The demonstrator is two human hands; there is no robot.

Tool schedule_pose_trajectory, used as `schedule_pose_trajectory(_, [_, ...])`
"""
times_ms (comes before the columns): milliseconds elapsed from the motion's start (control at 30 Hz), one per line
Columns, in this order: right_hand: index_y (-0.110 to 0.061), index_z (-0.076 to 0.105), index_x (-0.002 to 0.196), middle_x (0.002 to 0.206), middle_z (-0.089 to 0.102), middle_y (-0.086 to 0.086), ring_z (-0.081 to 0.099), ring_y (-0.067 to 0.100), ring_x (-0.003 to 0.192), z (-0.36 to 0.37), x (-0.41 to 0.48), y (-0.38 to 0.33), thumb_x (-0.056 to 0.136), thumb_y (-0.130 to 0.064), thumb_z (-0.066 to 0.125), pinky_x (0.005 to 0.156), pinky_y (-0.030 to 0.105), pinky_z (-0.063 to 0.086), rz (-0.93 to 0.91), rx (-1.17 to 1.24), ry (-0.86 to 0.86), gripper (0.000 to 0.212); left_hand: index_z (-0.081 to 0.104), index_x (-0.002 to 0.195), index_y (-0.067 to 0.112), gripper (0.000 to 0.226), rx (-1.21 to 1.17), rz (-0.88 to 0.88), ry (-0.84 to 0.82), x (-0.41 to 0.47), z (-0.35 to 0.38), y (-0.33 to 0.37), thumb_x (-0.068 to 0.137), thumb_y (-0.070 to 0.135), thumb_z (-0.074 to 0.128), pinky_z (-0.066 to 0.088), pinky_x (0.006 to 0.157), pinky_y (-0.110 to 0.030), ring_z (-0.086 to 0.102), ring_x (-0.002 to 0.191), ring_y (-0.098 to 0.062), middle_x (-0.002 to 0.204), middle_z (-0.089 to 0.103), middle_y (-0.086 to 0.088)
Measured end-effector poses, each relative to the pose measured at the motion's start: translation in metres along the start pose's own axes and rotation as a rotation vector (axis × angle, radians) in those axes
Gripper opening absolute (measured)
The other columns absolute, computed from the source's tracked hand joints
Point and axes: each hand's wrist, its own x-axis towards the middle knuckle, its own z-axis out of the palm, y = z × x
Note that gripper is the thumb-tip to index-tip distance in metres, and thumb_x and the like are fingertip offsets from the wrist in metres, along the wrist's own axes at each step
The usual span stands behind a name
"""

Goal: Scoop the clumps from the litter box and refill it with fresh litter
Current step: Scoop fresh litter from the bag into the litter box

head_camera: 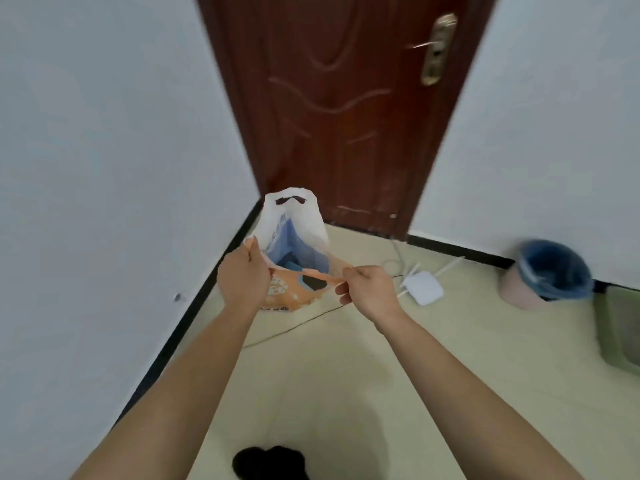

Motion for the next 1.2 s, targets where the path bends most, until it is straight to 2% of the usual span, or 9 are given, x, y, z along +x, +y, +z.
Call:
schedule_pose_trajectory(167, [-0.012, 0.071, 0.068, 0.066, 0.073, 0.002, 0.072, 0.023, 0.069, -0.183, -0.021, 0.061, 0.085, -0.033, 0.054, 0.070, 0.036, 0.055, 0.081, 0.073, 0.196, 0.032, 0.068, 0.099, -0.002, 0.055, -0.066, 0.210, -0.111, -0.068, 0.105, 0.138, 0.106, 0.036, 0.028, 0.046, 0.085, -0.043, 0.061, 0.097, -0.037, 0.100, 0.068, -0.019])
schedule_pose_trajectory(267, [-0.014, 0.059, 0.083, 0.070, 0.064, -0.002, 0.070, 0.025, 0.075, -0.275, -0.037, 0.099, 0.079, -0.040, 0.059, 0.059, 0.031, 0.046, 0.157, 0.160, 0.366, 0.027, 0.071, 0.089, 0.001, 0.062, -0.112, 0.301, -0.225, -0.111, 0.172, 0.202, 0.103, 0.042, 0.028, 0.050, 0.083, -0.044, 0.064, 0.090, -0.036, 0.091, 0.071, -0.017])
schedule_pose_trajectory(367, [-0.019, 0.048, 0.099, 0.089, 0.056, -0.003, 0.058, 0.018, 0.077, -0.350, -0.044, 0.129, 0.075, -0.039, 0.062, 0.069, 0.037, 0.053, 0.220, 0.253, 0.520, 0.034, 0.071, 0.077, 0.005, 0.063, -0.121, 0.383, -0.373, -0.151, 0.233, 0.253, 0.101, 0.045, 0.029, 0.053, 0.077, -0.046, 0.066, 0.079, -0.035, 0.079, 0.071, -0.015])
schedule_pose_trajectory(467, [-0.016, 0.061, 0.090, 0.091, 0.065, 0.005, 0.059, 0.025, 0.078, -0.417, -0.042, 0.167, 0.069, -0.037, 0.057, 0.074, 0.044, 0.054, 0.295, 0.224, 0.663, 0.030, 0.071, 0.079, 0.000, 0.060, -0.102, 0.504, -0.530, -0.191, 0.292, 0.305, 0.104, 0.038, 0.033, 0.050, 0.077, -0.044, 0.065, 0.083, -0.036, 0.082, 0.071, -0.019])
schedule_pose_trajectory(567, [-0.012, 0.063, 0.085, 0.083, 0.068, 0.007, 0.064, 0.026, 0.074, -0.476, -0.040, 0.206, 0.076, -0.031, 0.060, 0.063, 0.036, 0.051, 0.436, 0.273, 0.796, 0.021, 0.066, 0.070, 0.004, 0.062, -0.096, 0.602, -0.723, -0.224, 0.355, 0.353, 0.102, 0.042, 0.030, 0.050, 0.077, -0.043, 0.065, 0.082, -0.034, 0.079, 0.071, -0.016])
schedule_pose_trajectory(667, [-0.007, 0.061, 0.076, 0.072, 0.065, 0.011, 0.061, 0.024, 0.062, -0.523, -0.042, 0.245, 0.081, -0.014, 0.058, 0.051, 0.026, 0.036, 0.618, 0.421, 0.925, 0.009, 0.056, 0.063, 0.011, 0.055, -0.070, 0.722, -0.934, -0.256, 0.404, 0.395, 0.104, 0.038, 0.032, 0.045, 0.066, -0.035, 0.063, 0.078, -0.032, 0.075, 0.067, -0.011])
schedule_pose_trajectory(800, [-0.001, 0.060, 0.068, 0.071, 0.066, 0.021, 0.053, 0.028, 0.061, -0.566, -0.044, 0.277, 0.081, -0.005, 0.049, 0.051, 0.030, 0.033, 0.789, 0.403, 1.093, 0.018, 0.065, 0.081, 0.007, 0.054, 0.027, 0.790, -1.109, -0.281, 0.460, 0.440, 0.104, 0.039, 0.029, 0.048, 0.070, -0.035, 0.064, 0.081, -0.027, 0.085, 0.070, -0.011])
schedule_pose_trajectory(967, [0.001, 0.066, 0.067, 0.064, 0.065, 0.015, 0.048, 0.025, 0.058, -0.597, -0.042, 0.297, 0.086, -0.013, 0.050, 0.051, 0.031, 0.035, 0.815, 0.491, 1.179, 0.028, 0.070, 0.078, 0.008, 0.061, 0.125, 0.885, -1.207, -0.295, 0.523, 0.496, 0.099, 0.044, 0.025, 0.055, 0.077, -0.040, 0.066, 0.077, -0.025, 0.079, 0.072, -0.009])
schedule_pose_trajectory(1200, [0.000, 0.070, 0.075, 0.065, 0.066, 0.008, 0.058, 0.024, 0.067, -0.665, -0.028, 0.362, 0.095, -0.023, 0.052, 0.055, 0.031, 0.038, 0.731, 0.506, 1.180, 0.035, 0.072, 0.071, 0.013, 0.063, 0.162, 0.878, -1.304, -0.326, 0.610, 0.537, 0.100, 0.049, 0.029, 0.056, 0.079, -0.040, 0.070, 0.069, -0.018, 0.066, 0.072, -0.003])
